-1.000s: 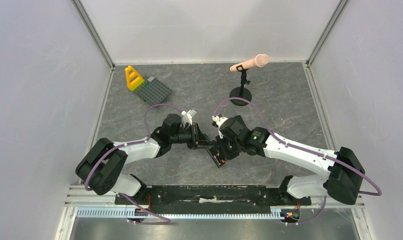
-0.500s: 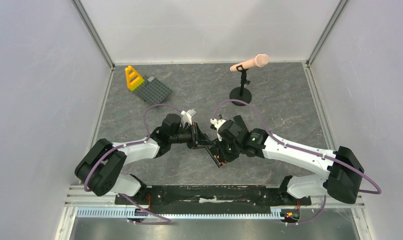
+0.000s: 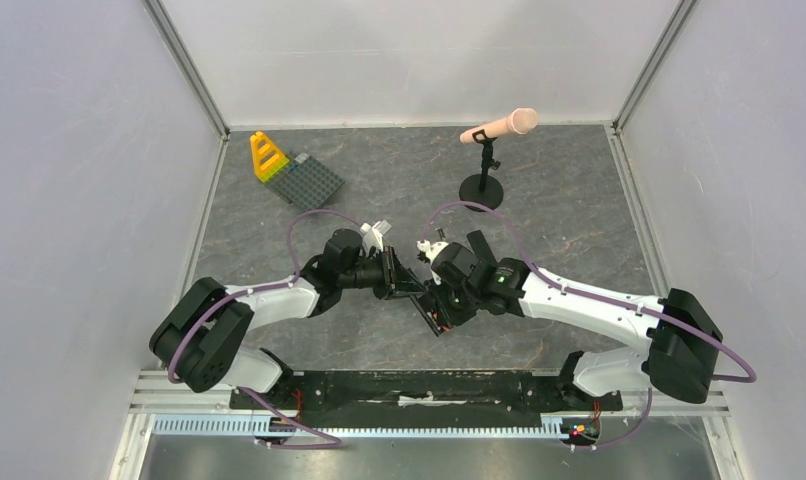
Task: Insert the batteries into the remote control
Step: Load the battery into the remote control.
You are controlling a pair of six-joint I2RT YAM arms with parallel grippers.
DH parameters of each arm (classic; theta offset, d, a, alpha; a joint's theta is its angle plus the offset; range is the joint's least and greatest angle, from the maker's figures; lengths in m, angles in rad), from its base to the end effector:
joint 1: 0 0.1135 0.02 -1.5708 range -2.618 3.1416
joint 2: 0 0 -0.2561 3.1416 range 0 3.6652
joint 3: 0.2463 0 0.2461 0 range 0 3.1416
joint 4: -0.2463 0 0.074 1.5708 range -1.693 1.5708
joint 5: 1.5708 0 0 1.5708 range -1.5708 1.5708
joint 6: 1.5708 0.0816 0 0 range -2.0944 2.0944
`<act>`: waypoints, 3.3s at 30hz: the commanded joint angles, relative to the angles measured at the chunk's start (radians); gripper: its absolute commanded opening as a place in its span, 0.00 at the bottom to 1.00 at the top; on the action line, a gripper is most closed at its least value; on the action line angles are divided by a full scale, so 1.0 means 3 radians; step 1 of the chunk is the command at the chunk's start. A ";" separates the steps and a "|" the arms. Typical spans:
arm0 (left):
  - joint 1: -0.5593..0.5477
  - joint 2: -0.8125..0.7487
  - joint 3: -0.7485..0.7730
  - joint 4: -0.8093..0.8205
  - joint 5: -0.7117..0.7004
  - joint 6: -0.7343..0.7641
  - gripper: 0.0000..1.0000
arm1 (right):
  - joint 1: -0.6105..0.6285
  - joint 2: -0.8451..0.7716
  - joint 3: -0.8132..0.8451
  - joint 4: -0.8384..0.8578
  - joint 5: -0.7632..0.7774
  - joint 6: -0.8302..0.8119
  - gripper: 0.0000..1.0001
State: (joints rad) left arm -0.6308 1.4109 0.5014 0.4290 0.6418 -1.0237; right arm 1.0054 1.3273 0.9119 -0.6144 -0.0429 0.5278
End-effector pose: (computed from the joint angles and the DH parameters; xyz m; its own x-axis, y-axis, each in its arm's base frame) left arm 0.2108 -0.2145 0.1504 -0.9638 -0.1432 -0.2250 0.1500 0.4065 -0.9013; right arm 0.1476 0.2391 0.1873 -0.8276 -0.3651 -0.4264 -0.5077 0.8108 0.2911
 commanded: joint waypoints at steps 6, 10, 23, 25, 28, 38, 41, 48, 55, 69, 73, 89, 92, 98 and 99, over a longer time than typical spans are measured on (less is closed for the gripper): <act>-0.0014 -0.0069 0.0013 0.0212 0.0084 -0.0142 0.02 | 0.0012 0.0036 0.0125 -0.0084 0.0236 0.0012 0.22; -0.0015 -0.0041 0.0009 0.0211 0.0070 -0.0166 0.02 | 0.0011 0.0005 0.0138 -0.0050 0.0246 0.0050 0.22; -0.0014 0.0007 0.0011 0.0260 0.0114 -0.0254 0.02 | 0.0013 -0.0065 0.0182 -0.0008 0.0312 0.0112 0.32; -0.0014 0.0012 0.0010 0.0261 0.0121 -0.0262 0.02 | 0.0013 -0.0071 0.0184 -0.0004 0.0306 0.0117 0.33; -0.0012 0.0030 0.0007 0.0261 0.0126 -0.0274 0.02 | 0.0013 -0.0100 0.0200 -0.0003 0.0307 0.0127 0.36; -0.0004 0.0046 -0.0025 0.0366 0.0126 -0.0375 0.02 | 0.0013 -0.0265 0.0273 -0.0008 0.0256 0.0208 0.42; -0.0004 0.0057 -0.0015 0.0407 0.0146 -0.0414 0.02 | 0.0013 -0.0319 0.0306 -0.0033 0.0269 0.0237 0.43; 0.0006 0.0010 -0.0065 0.0785 0.0187 -0.0815 0.02 | 0.0008 -0.0672 0.0358 -0.0049 0.0561 0.0619 0.44; 0.0006 -0.0291 -0.0017 0.0939 0.0034 -0.1293 0.02 | 0.0008 -0.1603 -0.0233 0.0749 0.0919 0.1436 0.56; -0.0002 -0.0835 0.0251 0.1053 -0.0447 -0.1915 0.02 | 0.0008 -0.2314 -0.0841 0.1884 0.1519 0.2434 0.51; 0.0001 -0.0920 0.0271 0.1104 -0.0571 -0.2101 0.02 | 0.0008 -0.2245 -0.0762 0.1999 0.1505 0.2467 0.51; 0.0001 -0.1033 0.0173 0.1131 -0.0793 -0.2338 0.02 | 0.0008 -0.2424 -0.0604 0.1850 0.1703 0.2295 0.62; 0.0000 -0.1058 0.0175 0.1088 -0.0817 -0.2362 0.02 | 0.0008 -0.2471 -0.0683 0.1903 0.1688 0.2310 0.61; 0.0001 -0.1150 0.0179 0.0980 -0.0891 -0.2455 0.02 | 0.0008 -0.2390 -0.0667 0.1989 0.1520 0.2274 0.49; 0.0000 -0.1169 0.0183 0.0954 -0.0892 -0.2468 0.02 | 0.0008 -0.2377 -0.0670 0.2004 0.1508 0.2265 0.48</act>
State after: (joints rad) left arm -0.6304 1.1007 0.5419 0.7040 0.4019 -1.7073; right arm 1.0050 0.5999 0.6853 -0.0532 0.4202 1.2243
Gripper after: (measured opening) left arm 0.243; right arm 0.506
